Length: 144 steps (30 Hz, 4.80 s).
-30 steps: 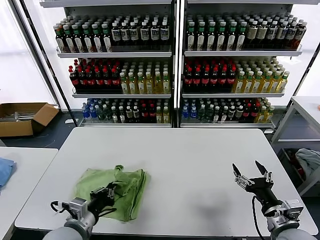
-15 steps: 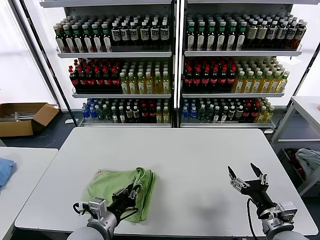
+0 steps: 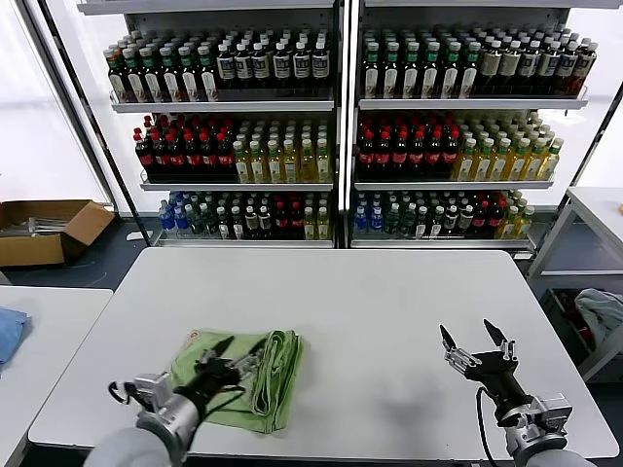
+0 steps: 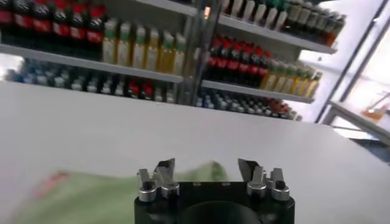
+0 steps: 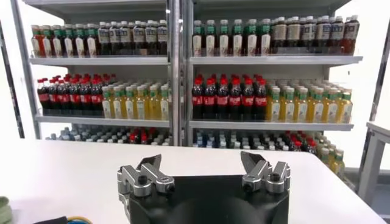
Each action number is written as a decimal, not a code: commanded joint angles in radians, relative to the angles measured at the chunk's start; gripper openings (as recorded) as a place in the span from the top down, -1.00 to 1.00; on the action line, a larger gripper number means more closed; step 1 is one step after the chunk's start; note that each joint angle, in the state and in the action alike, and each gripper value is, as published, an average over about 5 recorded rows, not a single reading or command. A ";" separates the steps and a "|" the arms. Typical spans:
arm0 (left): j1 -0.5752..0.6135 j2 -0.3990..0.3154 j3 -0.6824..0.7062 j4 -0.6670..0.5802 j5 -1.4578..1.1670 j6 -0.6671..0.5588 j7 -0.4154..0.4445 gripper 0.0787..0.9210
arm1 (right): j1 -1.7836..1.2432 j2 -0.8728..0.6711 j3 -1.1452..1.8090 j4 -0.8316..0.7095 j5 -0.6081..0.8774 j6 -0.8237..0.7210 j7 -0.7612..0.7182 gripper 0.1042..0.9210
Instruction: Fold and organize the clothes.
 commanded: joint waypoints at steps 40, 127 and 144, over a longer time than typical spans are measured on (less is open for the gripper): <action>0.038 -0.066 -0.079 0.265 0.129 -0.064 0.077 0.35 | -0.005 0.008 -0.011 0.025 0.003 -0.001 0.012 -0.76; -0.198 -0.060 -0.023 0.202 -0.112 -0.129 -0.113 -0.22 | 0.319 0.007 -0.526 -0.092 0.257 -0.254 0.173 -0.76; -0.020 -0.101 -0.219 0.150 0.064 -0.161 -0.008 -0.77 | 0.571 0.104 -0.814 -0.394 0.225 -0.331 0.200 -0.71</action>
